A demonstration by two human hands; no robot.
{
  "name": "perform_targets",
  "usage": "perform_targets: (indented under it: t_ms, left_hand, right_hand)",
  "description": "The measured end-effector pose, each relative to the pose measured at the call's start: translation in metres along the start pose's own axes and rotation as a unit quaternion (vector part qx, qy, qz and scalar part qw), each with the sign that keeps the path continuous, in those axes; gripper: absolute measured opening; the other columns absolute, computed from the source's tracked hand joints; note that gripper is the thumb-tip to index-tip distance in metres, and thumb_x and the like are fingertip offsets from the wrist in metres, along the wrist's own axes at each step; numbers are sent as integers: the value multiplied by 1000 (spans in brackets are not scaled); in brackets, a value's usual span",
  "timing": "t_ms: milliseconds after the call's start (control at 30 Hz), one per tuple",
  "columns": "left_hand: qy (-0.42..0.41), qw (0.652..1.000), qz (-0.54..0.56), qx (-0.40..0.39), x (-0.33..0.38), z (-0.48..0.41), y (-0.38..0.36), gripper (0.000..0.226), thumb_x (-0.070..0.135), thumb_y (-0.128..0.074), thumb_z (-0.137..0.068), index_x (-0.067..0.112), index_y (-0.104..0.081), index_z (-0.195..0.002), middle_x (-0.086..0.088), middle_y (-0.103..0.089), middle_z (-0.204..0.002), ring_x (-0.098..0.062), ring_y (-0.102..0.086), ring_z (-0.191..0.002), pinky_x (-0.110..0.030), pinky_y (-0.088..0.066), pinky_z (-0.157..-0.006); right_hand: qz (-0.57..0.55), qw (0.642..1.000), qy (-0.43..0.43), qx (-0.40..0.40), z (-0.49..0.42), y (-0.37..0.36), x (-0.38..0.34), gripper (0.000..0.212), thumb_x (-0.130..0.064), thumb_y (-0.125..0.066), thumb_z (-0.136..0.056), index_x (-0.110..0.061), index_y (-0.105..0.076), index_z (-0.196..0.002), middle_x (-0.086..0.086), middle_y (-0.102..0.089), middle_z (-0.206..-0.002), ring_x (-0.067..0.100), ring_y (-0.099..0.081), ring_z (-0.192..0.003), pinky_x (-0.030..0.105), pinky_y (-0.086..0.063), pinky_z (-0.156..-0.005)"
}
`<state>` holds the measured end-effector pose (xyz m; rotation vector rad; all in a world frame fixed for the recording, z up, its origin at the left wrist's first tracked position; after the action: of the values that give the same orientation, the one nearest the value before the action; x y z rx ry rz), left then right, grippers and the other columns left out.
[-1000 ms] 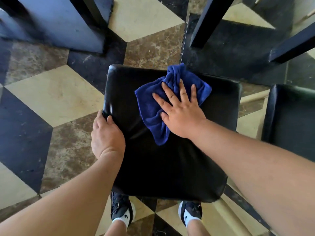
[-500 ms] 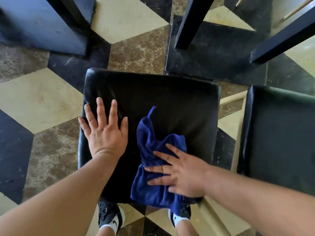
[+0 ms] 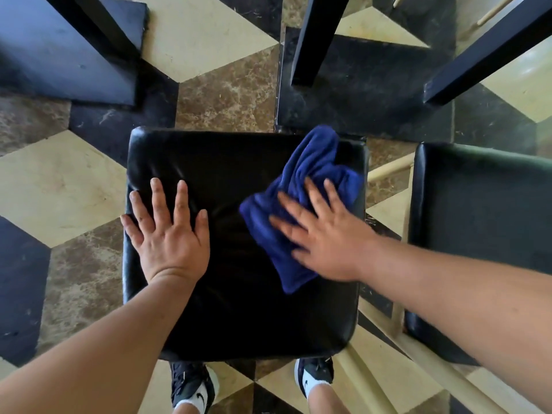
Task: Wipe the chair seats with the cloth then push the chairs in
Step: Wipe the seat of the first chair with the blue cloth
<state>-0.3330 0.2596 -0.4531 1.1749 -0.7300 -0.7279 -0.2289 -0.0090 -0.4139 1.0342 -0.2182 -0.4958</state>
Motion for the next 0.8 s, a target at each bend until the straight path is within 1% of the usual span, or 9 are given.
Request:
perform_targets:
  t_ms: [67, 133, 233, 267, 333, 433, 600, 700, 800]
  left_hand:
    - [-2, 1000, -2, -1, 0, 1, 1, 68, 66, -17, -105, 37, -10, -166, -2, 7, -177, -34, 15, -160, -62, 8, -127]
    - [-11, 1000, -1, 0, 1, 1, 0, 67, 64, -16, -106, 35, -10, -166, -5, 6, -177, -34, 15, -160, -62, 9, -126]
    - [-101, 995, -7, 1, 5, -1, 1, 61, 51, -19, -109, 32, -17, -166, -9, -2, -177, -30, 10, -162, -66, 5, -126]
    - [-146, 989, -13, 0, 8, 0, 1, 62, 49, -22, -108, 30, -21, -166, -11, -5, -177, -30, 7, -162, -67, 2, -126]
    - [-185, 982, -38, -4, 13, 6, 0, 72, 61, -26, -104, 26, -21, -167, -14, -4, -176, -32, 7, -162, -68, 7, -125]
    - [-159, 986, -59, 2, 25, 22, -7, 99, 85, -31, -91, 24, -17, -167, -14, 1, -176, -35, 12, -161, -66, 21, -118]
    - [-145, 987, -63, 10, 25, 25, -17, 102, 89, -33, -86, 27, -18, -167, -10, 2, -177, -33, 12, -161, -73, 10, -119]
    - [-145, 987, -72, 6, 24, 25, -17, 102, 90, -29, -87, 28, -16, -167, -10, 4, -177, -33, 13, -161, -74, 9, -120]
    - [-139, 988, -65, -12, 28, 25, -11, 102, 91, -28, -87, 28, -16, -167, -10, 5, -177, -33, 15, -161, -76, 7, -120]
  right_hand:
    - [11, 992, 118, -42, 37, -18, -31, 68, -59, -26, -104, -38, -3, -165, 4, 11, -174, 54, 18, -154, 74, 10, -118]
    - [17, 974, 210, -81, 65, -34, -51, 64, -56, -28, -107, -43, -2, -164, -3, 14, -174, 45, 26, -154, 69, 20, -118]
    - [8, 962, 256, -97, 67, -35, -40, 63, -54, -31, -109, -47, 0, -163, -12, 15, -173, 33, 29, -155, 61, 26, -119]
    - [5, 963, 252, -92, 60, -30, -29, 63, -55, -33, -108, -48, -3, -163, -14, 11, -173, 31, 25, -157, 59, 24, -120]
    - [15, 976, 203, -75, 46, -18, 1, 64, -60, -33, -107, -49, -3, -163, -16, 7, -172, 29, 21, -159, 58, 20, -122]
    - [16, 996, 76, -44, 26, -4, 57, 70, -69, -23, -101, -50, 10, -160, -14, 16, -170, 30, 27, -156, 56, 15, -125]
    - [-41, 995, -79, -44, 3, 5, 108, 80, -76, -17, -93, -50, 26, -154, -11, 31, -167, 34, 24, -157, 62, -1, -127]
    - [-37, 992, -104, -54, 11, 0, 90, 81, -71, -13, -94, -37, 28, -155, 7, 34, -167, 47, 21, -155, 64, -4, -126]
    - [-20, 991, -60, -119, 44, -15, 52, 83, -69, -12, -98, -28, 37, -151, 21, 47, -157, 59, 33, -146, 70, -1, -123]
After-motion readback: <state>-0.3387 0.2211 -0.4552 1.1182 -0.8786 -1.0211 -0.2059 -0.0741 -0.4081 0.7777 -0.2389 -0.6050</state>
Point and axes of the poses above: each hand's wrist, its own z-axis away from the middle knuckle, its own y-axis out of the back of the hand, x = y × z, the point moved 3 cm from there along -z, towards the middle knuckle
